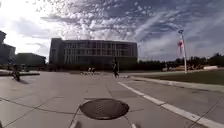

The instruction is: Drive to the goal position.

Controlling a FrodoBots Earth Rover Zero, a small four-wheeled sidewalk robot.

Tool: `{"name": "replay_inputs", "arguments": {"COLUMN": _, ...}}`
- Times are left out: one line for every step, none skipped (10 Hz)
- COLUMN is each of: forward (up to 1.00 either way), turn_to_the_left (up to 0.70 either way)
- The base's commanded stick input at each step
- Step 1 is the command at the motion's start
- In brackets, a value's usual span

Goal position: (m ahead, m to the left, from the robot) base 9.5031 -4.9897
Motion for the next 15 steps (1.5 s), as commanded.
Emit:
{"name": "replay_inputs", "arguments": {"forward": 0.70, "turn_to_the_left": 0.00}}
{"name": "replay_inputs", "arguments": {"forward": 0.70, "turn_to_the_left": 0.00}}
{"name": "replay_inputs", "arguments": {"forward": 0.70, "turn_to_the_left": 0.00}}
{"name": "replay_inputs", "arguments": {"forward": 0.70, "turn_to_the_left": 0.00}}
{"name": "replay_inputs", "arguments": {"forward": 0.70, "turn_to_the_left": 0.00}}
{"name": "replay_inputs", "arguments": {"forward": 0.70, "turn_to_the_left": 0.00}}
{"name": "replay_inputs", "arguments": {"forward": 0.70, "turn_to_the_left": 0.00}}
{"name": "replay_inputs", "arguments": {"forward": 0.70, "turn_to_the_left": 0.00}}
{"name": "replay_inputs", "arguments": {"forward": 0.70, "turn_to_the_left": 0.00}}
{"name": "replay_inputs", "arguments": {"forward": 0.70, "turn_to_the_left": 0.00}}
{"name": "replay_inputs", "arguments": {"forward": 0.70, "turn_to_the_left": 0.00}}
{"name": "replay_inputs", "arguments": {"forward": 0.70, "turn_to_the_left": 0.00}}
{"name": "replay_inputs", "arguments": {"forward": 0.70, "turn_to_the_left": 0.00}}
{"name": "replay_inputs", "arguments": {"forward": 0.70, "turn_to_the_left": 0.00}}
{"name": "replay_inputs", "arguments": {"forward": 0.70, "turn_to_the_left": 0.00}}
